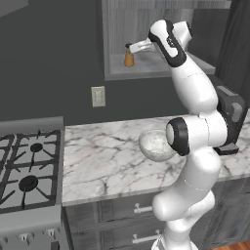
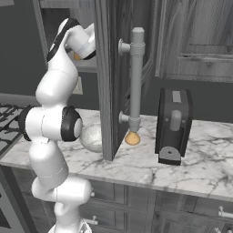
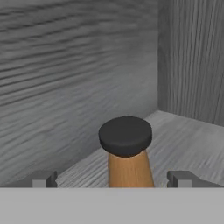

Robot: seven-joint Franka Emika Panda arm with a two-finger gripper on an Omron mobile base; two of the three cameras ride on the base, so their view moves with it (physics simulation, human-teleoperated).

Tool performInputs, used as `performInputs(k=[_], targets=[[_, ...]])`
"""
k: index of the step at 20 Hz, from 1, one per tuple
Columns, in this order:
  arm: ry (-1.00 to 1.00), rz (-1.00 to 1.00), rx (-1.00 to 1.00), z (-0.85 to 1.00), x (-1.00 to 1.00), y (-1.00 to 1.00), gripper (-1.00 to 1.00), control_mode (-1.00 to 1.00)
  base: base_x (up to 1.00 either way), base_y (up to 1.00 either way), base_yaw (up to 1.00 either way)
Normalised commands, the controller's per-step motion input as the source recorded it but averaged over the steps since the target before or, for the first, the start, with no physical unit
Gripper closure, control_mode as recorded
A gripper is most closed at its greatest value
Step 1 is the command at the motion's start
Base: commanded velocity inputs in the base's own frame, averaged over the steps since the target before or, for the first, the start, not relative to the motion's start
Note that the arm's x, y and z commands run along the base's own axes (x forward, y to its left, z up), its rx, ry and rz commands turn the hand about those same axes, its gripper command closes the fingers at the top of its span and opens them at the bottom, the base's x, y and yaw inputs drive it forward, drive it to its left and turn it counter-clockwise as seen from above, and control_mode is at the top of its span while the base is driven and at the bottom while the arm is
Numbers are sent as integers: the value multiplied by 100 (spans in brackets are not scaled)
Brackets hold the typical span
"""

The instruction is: Retrieve the bottle and the shaker from the cabinet and place them next to the mixing bowl on the counter. Then add garlic from the fridge to the mixing bowl.

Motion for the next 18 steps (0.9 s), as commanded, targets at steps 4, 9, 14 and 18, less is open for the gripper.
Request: performInputs(k=[4, 9, 14, 18], targets=[[0, 1, 0, 0, 19, 2, -100, -100, 0, 0, 0], [0, 1, 0, 0, 26, 5, -100, -100, 0, 0, 0], [0, 1, 0, 0, 21, 6, -100, -100, 0, 0, 0], [0, 1, 0, 0, 2, 13, -100, -100, 0, 0, 0]])
